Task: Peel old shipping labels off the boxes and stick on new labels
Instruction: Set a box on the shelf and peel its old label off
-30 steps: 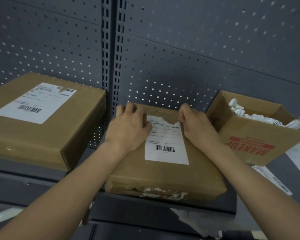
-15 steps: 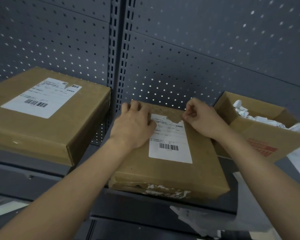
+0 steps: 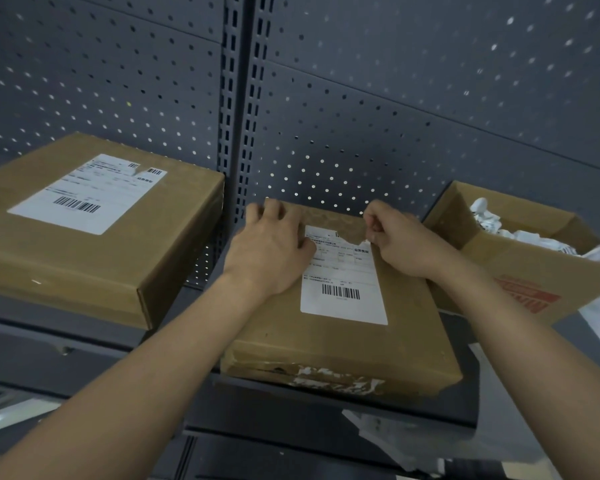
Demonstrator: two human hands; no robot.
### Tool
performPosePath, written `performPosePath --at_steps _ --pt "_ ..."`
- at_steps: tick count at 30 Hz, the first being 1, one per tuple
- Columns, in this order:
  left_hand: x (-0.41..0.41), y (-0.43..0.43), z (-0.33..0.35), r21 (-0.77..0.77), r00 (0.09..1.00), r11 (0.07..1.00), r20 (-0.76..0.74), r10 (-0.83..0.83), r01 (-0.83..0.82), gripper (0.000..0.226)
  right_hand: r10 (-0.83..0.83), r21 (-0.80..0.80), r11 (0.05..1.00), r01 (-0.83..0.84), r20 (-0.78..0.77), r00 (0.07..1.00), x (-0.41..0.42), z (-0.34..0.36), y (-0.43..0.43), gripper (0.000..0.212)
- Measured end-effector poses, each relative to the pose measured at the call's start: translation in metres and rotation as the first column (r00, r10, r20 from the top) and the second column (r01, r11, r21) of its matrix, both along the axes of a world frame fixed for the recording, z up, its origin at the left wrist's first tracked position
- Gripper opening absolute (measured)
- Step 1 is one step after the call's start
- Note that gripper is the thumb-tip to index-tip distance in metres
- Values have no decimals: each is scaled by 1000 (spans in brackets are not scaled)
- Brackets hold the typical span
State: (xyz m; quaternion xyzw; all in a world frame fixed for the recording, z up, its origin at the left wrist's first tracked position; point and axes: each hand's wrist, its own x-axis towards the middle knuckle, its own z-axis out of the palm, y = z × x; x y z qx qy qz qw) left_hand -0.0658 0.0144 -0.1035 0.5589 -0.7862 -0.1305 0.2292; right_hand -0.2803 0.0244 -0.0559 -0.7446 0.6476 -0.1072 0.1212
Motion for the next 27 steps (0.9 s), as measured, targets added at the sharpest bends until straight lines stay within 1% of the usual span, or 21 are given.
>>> performPosePath --at_steps 3,6,7,8,10,11,13,16,22,27 --pt "0 -1 -1 -2 1000 1000 -4 -4 4 33 -6 19 1000 4 88 996 -5 1 -3 28" --pt "0 -2 -1 -2 1000 1000 -8 -5 5 32 -25 14 1000 23 181 983 -9 0 -4 15" --pt "0 -2 -1 -1 1000 1000 -8 -5 5 32 -38 24 999 33 205 978 -9 -1 -4 17" --pt "0 -1 -1 1 1000 1000 -7 -6 6 33 -43 31 999 38 218 975 -10 -1 -3 24" --pt "0 -1 -1 3 1000 1000 -8 -5 5 33 -44 29 999 39 199 979 -12 -3 -1 34" --pt "0 -1 -1 5 1000 1000 -11 -5 5 34 -39 18 999 36 174 984 -13 -4 -1 34" --pt "0 -1 0 8 1000 1000 -12 -5 5 39 -32 -6 999 33 132 991 -14 -4 1 22" --pt "0 0 0 8 1000 1000 -10 -7 7 47 -28 -42 999 34 136 990 -13 -3 3 1" --pt "-1 -1 1 20 1000 1000 -24 -3 3 54 -24 -145 989 32 55 998 -8 -13 6 8" --pt "-1 0 2 36 1000 999 -29 3 -2 57 -40 -179 982 64 133 990 -4 -20 10 11"
